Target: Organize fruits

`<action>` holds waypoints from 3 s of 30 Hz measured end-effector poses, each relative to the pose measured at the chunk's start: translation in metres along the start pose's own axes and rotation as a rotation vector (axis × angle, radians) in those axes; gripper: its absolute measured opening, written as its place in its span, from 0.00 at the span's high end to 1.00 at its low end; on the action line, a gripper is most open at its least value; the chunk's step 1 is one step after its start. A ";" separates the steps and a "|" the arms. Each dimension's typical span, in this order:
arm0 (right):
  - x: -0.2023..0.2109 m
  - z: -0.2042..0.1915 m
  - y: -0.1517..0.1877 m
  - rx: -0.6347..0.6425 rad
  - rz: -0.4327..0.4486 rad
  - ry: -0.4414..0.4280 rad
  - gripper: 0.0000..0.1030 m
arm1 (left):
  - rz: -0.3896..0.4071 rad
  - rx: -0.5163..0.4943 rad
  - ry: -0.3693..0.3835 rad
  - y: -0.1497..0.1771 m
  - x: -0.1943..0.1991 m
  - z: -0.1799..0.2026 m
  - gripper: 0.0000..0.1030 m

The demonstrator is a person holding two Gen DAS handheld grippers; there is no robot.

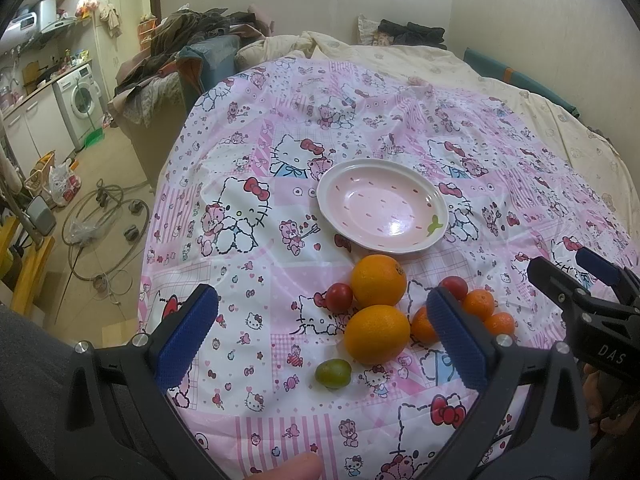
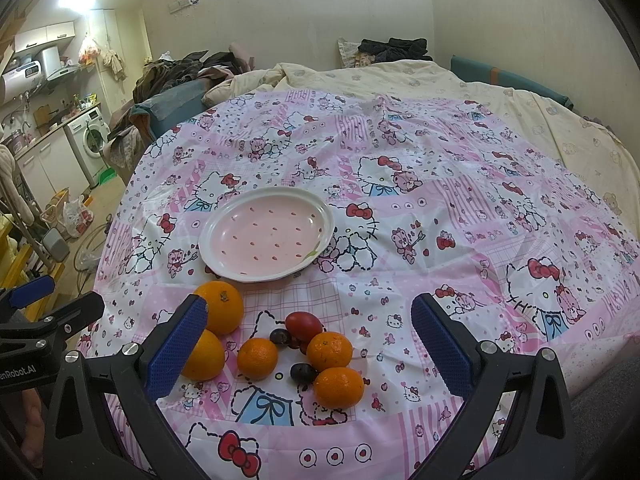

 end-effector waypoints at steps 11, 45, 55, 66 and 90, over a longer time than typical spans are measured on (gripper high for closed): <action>-0.002 0.007 0.000 -0.030 -0.025 -0.013 0.00 | -0.010 -0.008 0.008 0.003 -0.002 0.003 0.00; -0.077 0.059 0.061 -0.268 -0.611 -0.143 0.57 | -0.137 0.026 -0.002 0.011 -0.021 -0.015 0.00; -0.036 0.072 0.010 -0.319 -0.345 -0.188 0.57 | -0.310 -0.061 -0.030 0.036 -0.050 -0.003 0.00; -0.038 0.072 0.007 -0.385 -0.312 -0.215 0.57 | -0.497 -0.193 0.070 0.046 -0.078 0.050 0.09; -0.041 0.076 0.008 -0.398 -0.312 -0.200 0.57 | -0.521 -0.220 0.087 0.039 -0.105 0.078 0.51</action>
Point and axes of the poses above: each gripper's, at about its wrist camera, not at the fingertips, and x roughly against the way its jaws point, z to its right, y to its underside, the point moved 5 cm from there along -x, roughly the way its jaws point, and after that the axes turned 11 degrees about -y, right-handed, at the moved point
